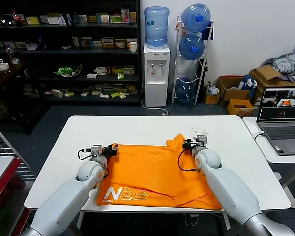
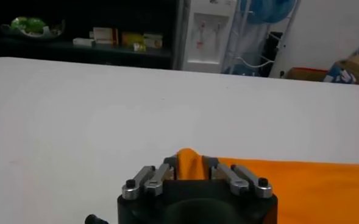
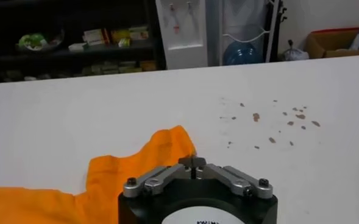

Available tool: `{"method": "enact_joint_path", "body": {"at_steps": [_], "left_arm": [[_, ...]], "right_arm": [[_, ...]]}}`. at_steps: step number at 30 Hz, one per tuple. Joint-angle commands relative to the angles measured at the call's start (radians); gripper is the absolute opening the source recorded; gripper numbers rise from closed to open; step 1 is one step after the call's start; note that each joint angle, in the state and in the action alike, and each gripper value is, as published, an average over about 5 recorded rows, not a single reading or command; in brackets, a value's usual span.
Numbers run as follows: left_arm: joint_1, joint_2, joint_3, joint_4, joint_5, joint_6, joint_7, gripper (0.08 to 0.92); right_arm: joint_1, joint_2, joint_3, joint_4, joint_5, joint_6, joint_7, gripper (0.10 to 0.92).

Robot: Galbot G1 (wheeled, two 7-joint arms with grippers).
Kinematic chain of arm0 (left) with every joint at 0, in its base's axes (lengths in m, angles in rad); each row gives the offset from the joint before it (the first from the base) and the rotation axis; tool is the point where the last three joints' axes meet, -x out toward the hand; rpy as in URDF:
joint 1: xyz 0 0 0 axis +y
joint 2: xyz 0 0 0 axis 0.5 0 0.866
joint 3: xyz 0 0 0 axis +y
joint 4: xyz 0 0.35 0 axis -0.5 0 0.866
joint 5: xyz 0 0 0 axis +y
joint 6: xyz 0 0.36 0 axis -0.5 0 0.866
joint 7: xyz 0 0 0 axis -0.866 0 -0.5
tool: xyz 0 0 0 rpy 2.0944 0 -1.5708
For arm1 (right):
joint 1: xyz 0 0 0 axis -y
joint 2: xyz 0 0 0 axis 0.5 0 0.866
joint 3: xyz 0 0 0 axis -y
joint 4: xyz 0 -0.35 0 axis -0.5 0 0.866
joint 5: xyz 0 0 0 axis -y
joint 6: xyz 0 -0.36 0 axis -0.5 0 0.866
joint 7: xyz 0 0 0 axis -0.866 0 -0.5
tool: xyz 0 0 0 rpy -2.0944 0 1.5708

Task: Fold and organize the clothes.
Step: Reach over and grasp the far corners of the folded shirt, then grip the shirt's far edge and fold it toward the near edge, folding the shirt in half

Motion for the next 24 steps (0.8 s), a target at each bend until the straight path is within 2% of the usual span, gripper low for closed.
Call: {"method": "enact_joint_path", "body": {"at_steps": [1, 6, 9, 17, 24], "left_arm": [[0.0, -0.003, 0.004, 0.002, 0.006, -0.009, 0.002, 0.293], [0.016, 0.0, -0.008, -0.024, 0.017, -0.039, 0.002, 0.146], [0.041, 0.009, -0.029, -0.07, 0.037, -0.055, 0.002, 0.096], [0.153, 0.058, -0.097, -0.251, 0.065, -0.086, 0.004, 0.091], [0.272, 0.109, -0.132, -0.407, 0.076, -0.083, -0.027, 0.091]], "right_arm": [[-0.003, 0.0, -0.001, 0.013, 0.006, 0.021, -0.002, 0.124], [-0.015, -0.007, 0.007, 0.042, 0.007, 0.077, -0.01, 0.124], [-0.031, -0.021, 0.017, 0.078, 0.01, 0.114, -0.016, 0.124], [-0.155, -0.111, 0.07, 0.277, 0.029, 0.134, 0.002, 0.124], [-0.326, -0.207, 0.146, 0.471, 0.057, 0.115, 0.019, 0.124]]}}
